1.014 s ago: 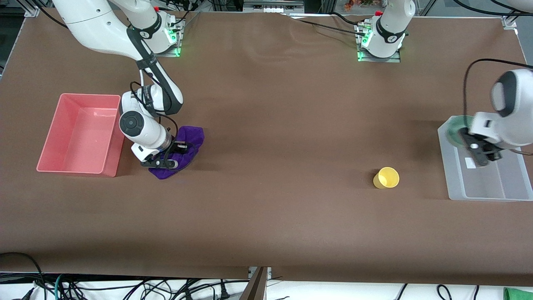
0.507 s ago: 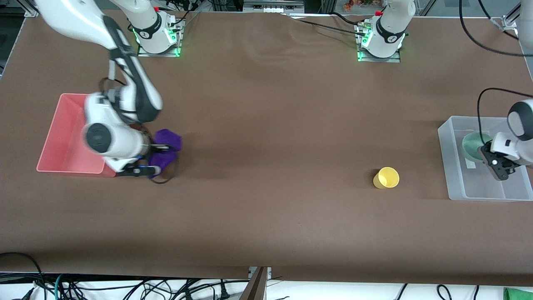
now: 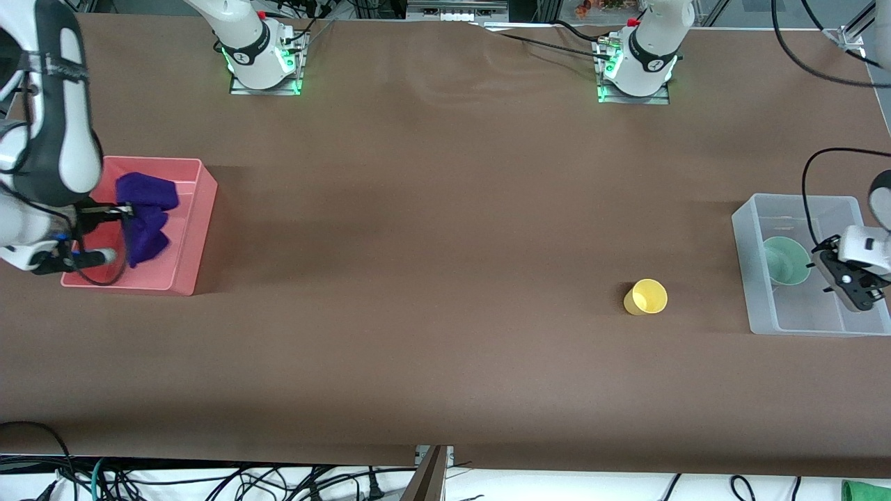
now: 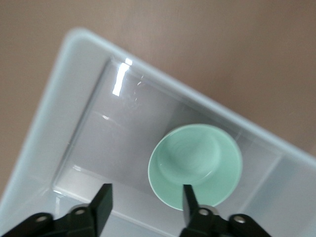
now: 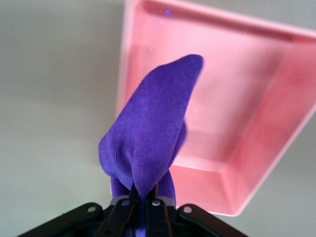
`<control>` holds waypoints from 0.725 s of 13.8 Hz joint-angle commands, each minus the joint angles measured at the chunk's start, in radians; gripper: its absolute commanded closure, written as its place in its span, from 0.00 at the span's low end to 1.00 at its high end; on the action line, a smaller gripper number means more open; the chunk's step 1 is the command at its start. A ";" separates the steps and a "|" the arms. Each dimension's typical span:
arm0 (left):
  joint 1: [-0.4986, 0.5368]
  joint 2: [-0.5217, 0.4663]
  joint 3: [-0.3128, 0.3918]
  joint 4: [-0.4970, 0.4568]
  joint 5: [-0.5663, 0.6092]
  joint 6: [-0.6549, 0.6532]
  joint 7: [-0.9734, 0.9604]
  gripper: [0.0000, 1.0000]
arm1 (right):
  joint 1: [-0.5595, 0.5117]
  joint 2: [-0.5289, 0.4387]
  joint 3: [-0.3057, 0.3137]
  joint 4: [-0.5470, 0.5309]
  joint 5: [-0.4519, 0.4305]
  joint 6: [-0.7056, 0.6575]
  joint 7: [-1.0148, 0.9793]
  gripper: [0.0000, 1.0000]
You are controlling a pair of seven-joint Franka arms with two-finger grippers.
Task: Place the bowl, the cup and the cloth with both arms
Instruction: 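Place the bowl in the clear bin while the right gripper drops the cloth, then grasp the yellow cup with the left gripper while the right gripper withdraws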
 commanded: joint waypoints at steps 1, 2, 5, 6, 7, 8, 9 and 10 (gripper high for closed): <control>-0.034 -0.017 -0.064 0.069 -0.026 -0.149 -0.215 0.00 | 0.011 0.007 -0.046 -0.077 0.002 0.061 -0.055 1.00; -0.034 -0.017 -0.117 0.071 -0.035 -0.170 -0.341 0.00 | 0.011 0.009 -0.054 -0.111 0.002 0.111 -0.069 1.00; -0.080 0.015 -0.184 0.068 -0.151 -0.172 -0.746 0.01 | 0.005 0.022 -0.054 -0.144 0.009 0.181 -0.067 0.64; -0.102 0.036 -0.185 0.069 -0.202 -0.169 -0.874 0.01 | 0.005 0.019 -0.054 -0.137 0.011 0.179 -0.066 0.01; -0.119 0.062 -0.185 0.068 -0.226 -0.157 -0.968 0.01 | 0.006 0.012 -0.053 -0.125 0.014 0.172 -0.058 0.00; -0.129 0.098 -0.185 0.069 -0.230 -0.134 -1.018 0.01 | 0.006 0.004 -0.049 -0.102 0.019 0.166 -0.054 0.00; -0.133 0.134 -0.185 0.071 -0.234 -0.085 -1.041 0.01 | 0.006 -0.001 -0.043 -0.066 0.046 0.138 -0.055 0.00; -0.128 0.170 -0.186 0.072 -0.275 -0.050 -1.072 0.01 | 0.006 -0.002 -0.036 -0.014 0.080 0.097 -0.057 0.00</control>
